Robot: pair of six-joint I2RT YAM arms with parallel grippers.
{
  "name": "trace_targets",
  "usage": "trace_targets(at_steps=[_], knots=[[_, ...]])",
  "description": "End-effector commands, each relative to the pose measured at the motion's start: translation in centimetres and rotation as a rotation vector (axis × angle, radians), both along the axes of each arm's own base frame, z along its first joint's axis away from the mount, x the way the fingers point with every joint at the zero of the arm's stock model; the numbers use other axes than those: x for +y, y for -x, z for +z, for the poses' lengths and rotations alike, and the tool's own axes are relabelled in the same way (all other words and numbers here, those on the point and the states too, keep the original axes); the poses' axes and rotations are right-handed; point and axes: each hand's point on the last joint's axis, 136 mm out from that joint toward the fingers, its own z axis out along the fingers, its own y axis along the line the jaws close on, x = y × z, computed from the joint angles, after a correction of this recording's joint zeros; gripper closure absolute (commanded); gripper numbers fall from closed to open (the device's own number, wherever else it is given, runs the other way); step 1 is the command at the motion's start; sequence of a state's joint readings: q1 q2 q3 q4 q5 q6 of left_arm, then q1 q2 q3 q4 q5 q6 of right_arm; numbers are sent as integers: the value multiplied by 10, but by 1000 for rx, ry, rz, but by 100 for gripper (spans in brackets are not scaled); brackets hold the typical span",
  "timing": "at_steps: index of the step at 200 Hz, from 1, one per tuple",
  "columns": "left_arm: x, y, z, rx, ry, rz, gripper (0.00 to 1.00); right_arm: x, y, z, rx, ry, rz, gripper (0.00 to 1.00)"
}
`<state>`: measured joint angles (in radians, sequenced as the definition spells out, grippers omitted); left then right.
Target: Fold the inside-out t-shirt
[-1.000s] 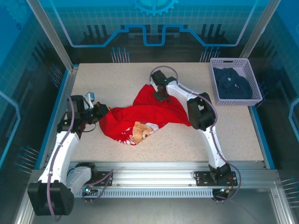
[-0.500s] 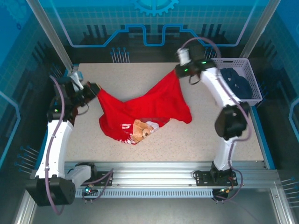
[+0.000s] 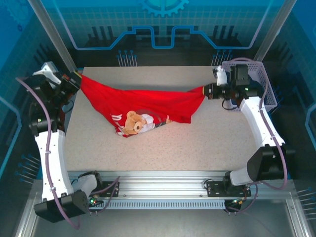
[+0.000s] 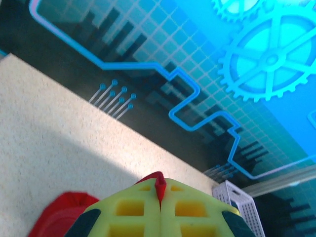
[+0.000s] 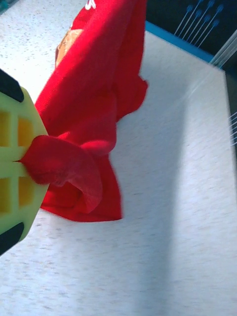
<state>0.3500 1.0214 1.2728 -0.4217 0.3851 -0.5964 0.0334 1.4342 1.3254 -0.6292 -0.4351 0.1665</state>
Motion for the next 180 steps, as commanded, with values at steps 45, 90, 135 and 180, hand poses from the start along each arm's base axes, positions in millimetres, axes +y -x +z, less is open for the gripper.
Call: trace_targets(at_steps=[45, 90, 135, 180], knots=[[-15, -5, -84, 163, 69, -113, 100, 1, -74, -30, 51, -83, -91, 100], [-35, -14, -111, 224, 96, -186, 100, -2, -165, -93, 182, -17, -143, 75], [-51, -15, -123, 253, 90, -237, 100, 1, -95, -125, 232, 69, -125, 55], [-55, -16, -125, 260, 92, -257, 100, 24, -44, -179, 362, 97, -78, 49]])
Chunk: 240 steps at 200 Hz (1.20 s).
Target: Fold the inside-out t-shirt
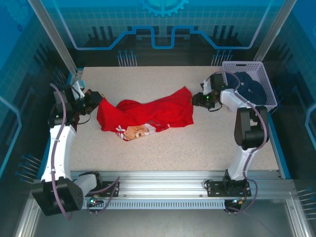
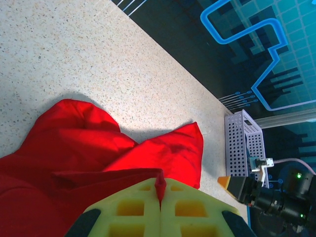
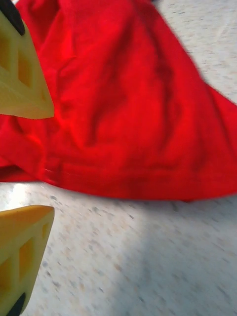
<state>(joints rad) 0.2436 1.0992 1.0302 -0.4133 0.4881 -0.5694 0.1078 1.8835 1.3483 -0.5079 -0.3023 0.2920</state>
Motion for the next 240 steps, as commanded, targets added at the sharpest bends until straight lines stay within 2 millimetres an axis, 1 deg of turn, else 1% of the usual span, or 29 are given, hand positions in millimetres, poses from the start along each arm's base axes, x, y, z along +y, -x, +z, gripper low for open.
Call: trace_targets(at_steps=[1, 18, 42, 58, 82, 97, 110, 121, 160, 192, 211, 240], knots=[[-7, -2, 2, -24, -5, -47, 100, 10, 7, -15, 8, 20, 20, 49], [-7, -2, 2, -24, -4, -47, 100, 15, 10, -26, 28, 1, 27, 49], [-7, -2, 1, -26, -6, -49, 100, 25, 7, -35, 45, -13, 45, 49], [-8, -2, 3, -28, -2, -49, 100, 26, 7, -43, 60, -2, 48, 49], [-8, -2, 2, -28, 0, -52, 100, 25, 12, -53, 85, 2, 46, 48], [-8, -2, 3, -31, 0, -54, 100, 26, 15, -57, 91, 0, 49, 49], [-9, -2, 3, -31, 0, -55, 100, 26, 16, -57, 86, -3, 46, 50], [-9, -2, 3, -31, 0, -54, 100, 27, 15, -57, 81, -6, 45, 55], [-9, -2, 2, -30, -1, -54, 100, 30, 10, -51, 62, -23, 47, 76], [-8, -1, 2, -30, -3, -53, 100, 28, 6, -37, 23, -16, 44, 90], [-8, -2, 2, -30, -5, -54, 100, 25, 6, -26, -1, -2, 44, 93], [-8, -1, 2, -29, -5, -53, 100, 15, 9, -8, -30, 34, 40, 93]])
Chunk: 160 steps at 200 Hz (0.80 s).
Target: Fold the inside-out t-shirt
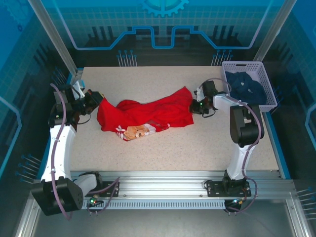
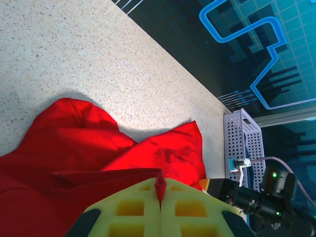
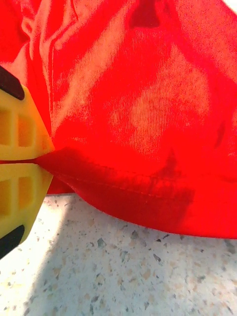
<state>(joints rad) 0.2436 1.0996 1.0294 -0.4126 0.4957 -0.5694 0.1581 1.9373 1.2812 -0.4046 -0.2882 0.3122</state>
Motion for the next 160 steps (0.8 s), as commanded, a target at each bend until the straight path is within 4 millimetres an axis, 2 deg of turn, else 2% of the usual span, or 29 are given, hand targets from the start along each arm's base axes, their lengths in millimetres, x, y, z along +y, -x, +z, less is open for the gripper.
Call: trace_targets(at_steps=[1, 22, 39, 62, 78, 102, 122, 134, 147, 160], knots=[[-7, -2, 2, -28, -9, -47, 100, -5, 3, 29, -57, 26, 13, 93], [-7, -2, 3, -31, -7, -49, 100, -9, 4, 52, -107, 20, 10, 95], [-7, -2, 7, -40, -6, -49, 100, -5, 4, 80, -174, -19, 22, 97], [-8, -4, 21, -68, -3, -49, 100, 3, 4, 139, -325, -86, 51, 100], [-7, -3, 42, -113, -4, -39, 100, -4, 4, 189, -449, -98, 42, 100], [-2, 1, 93, -233, -36, 7, 100, -37, 13, 280, -663, -123, -41, 100], [10, 12, 151, -371, -94, 66, 100, -71, 35, 351, -835, -92, -130, 100], [26, 23, 188, -452, -139, 134, 100, -88, 53, 384, -919, -56, -184, 100], [44, 37, 224, -537, -175, 211, 100, -104, 74, 411, -985, -16, -232, 100], [49, 51, 258, -622, -193, 240, 100, -113, 93, 432, -1041, 14, -258, 100]])
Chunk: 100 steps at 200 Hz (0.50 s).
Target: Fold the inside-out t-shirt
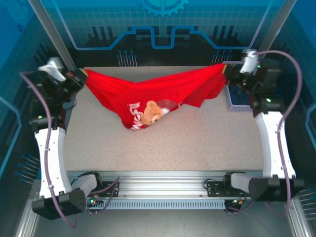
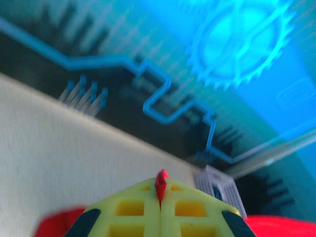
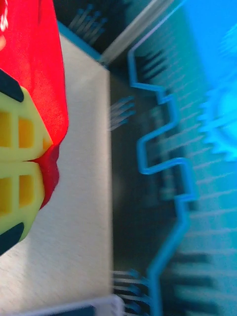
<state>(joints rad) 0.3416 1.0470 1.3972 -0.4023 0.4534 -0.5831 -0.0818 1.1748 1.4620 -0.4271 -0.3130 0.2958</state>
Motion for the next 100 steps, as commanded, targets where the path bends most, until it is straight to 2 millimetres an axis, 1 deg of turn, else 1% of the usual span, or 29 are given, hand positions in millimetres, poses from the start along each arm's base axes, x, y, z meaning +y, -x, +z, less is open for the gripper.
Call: trace_targets(at_steps=[1, 10, 22, 29, 41, 62, 83, 100], knots=[[14, 35, 83, -226, -64, 97, 100, -18, 36, 48, -115, 28, -85, 100], [10, 43, 104, -277, -80, 90, 100, -18, 49, 60, -146, 42, -87, 100], [3, 53, 126, -332, -96, 76, 100, -14, 65, 74, -186, 54, -72, 100], [1, 59, 136, -357, -110, 78, 100, -11, 73, 81, -206, 65, -64, 100], [2, 69, 150, -385, -143, 112, 100, -14, 82, 87, -219, 89, -88, 100], [11, 75, 162, -393, -200, 186, 100, -20, 89, 88, -207, 123, -122, 100], [20, 77, 177, -395, -246, 236, 100, -12, 91, 87, -187, 111, -75, 100], [20, 80, 189, -400, -272, 245, 100, -9, 93, 82, -168, 99, -57, 100]])
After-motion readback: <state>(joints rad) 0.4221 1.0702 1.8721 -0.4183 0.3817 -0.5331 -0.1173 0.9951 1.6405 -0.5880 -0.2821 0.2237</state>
